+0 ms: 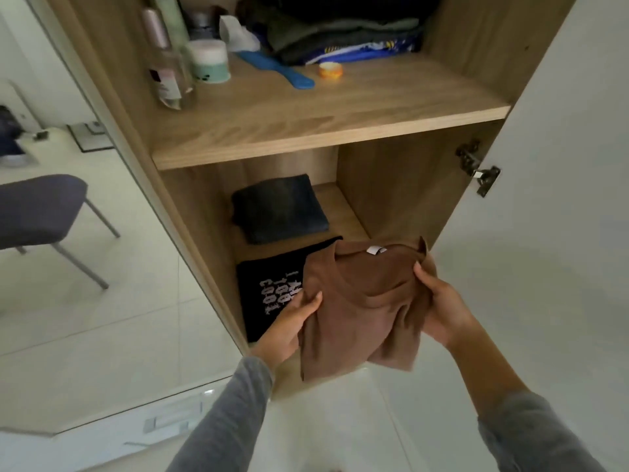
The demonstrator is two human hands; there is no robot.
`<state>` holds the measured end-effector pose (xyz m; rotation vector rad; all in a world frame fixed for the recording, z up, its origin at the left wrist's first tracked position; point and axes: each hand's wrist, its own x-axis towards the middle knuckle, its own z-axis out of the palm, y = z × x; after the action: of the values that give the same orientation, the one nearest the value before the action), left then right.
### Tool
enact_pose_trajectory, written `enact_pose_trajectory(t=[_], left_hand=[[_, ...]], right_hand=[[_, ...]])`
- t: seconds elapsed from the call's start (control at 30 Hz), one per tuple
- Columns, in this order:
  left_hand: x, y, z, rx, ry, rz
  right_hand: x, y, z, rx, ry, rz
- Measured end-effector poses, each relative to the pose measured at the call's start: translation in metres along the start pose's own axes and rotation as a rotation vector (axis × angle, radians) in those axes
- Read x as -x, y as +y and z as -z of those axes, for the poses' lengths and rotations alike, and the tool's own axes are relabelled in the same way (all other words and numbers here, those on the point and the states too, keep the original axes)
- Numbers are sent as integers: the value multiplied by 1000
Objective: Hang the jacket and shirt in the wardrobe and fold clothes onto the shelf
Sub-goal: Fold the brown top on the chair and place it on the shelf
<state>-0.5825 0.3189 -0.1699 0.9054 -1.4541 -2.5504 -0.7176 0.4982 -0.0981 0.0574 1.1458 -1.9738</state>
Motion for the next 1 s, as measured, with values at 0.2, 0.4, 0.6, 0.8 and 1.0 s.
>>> enact_pose_trajectory(t=[0.2,0.4,0.6,0.8,1.0], left_hand=[[-48,3,12,-63,295,-72],[-91,66,50,-319,516,-229],[-127,25,82,-124,706,-111],[-97,-77,53,348,528,258],[-107,-59,20,749,282,278]], right_hand=[[-46,1,-7,104,-62,-166],[-84,28,-37,55,-314,-194],[-117,47,-74,-172,-304,-75],[-151,40,-89,-360,-169,-47],[-167,37,-91,-429,-150,-16]])
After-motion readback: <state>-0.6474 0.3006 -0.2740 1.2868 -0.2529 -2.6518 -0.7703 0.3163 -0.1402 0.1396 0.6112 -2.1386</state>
